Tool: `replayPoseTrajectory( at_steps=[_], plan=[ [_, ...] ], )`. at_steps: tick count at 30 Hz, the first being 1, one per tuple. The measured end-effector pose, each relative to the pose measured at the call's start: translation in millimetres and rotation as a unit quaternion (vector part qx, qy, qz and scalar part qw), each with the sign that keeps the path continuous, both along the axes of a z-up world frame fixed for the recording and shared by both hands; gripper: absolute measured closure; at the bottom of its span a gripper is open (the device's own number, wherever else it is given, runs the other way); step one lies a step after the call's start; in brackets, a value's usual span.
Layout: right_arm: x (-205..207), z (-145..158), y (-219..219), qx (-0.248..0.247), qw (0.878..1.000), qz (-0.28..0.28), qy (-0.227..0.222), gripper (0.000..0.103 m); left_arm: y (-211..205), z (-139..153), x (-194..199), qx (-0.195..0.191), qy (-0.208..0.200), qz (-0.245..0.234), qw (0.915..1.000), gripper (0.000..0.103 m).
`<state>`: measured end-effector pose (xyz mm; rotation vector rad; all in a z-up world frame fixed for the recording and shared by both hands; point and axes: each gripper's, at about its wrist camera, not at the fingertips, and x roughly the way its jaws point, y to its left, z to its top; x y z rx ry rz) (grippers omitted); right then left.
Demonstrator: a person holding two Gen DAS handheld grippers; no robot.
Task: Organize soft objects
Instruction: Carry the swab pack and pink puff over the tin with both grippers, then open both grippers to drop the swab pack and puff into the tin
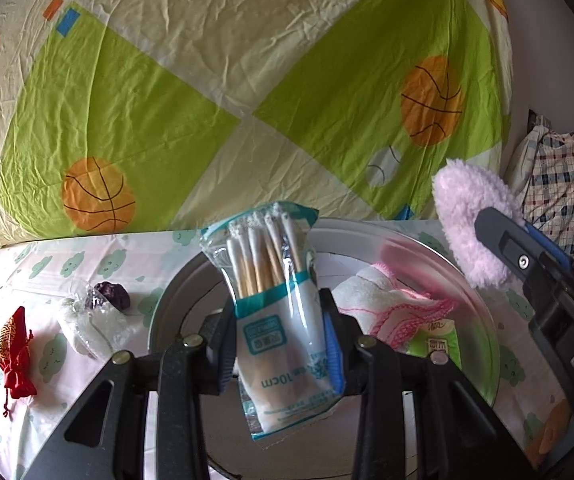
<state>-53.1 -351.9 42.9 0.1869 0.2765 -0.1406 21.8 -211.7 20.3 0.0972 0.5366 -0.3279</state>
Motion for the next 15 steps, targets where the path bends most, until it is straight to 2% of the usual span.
replayPoseTrajectory(
  at_steps=[15],
  plan=[
    [22.5, -20.5, -2.7, 0.006, 0.998, -0.002, 0.066, 0.066, -13.3, -22.9, 13.5, 0.029, 0.027, -0.006, 0.9992, 0.067]
  ],
)
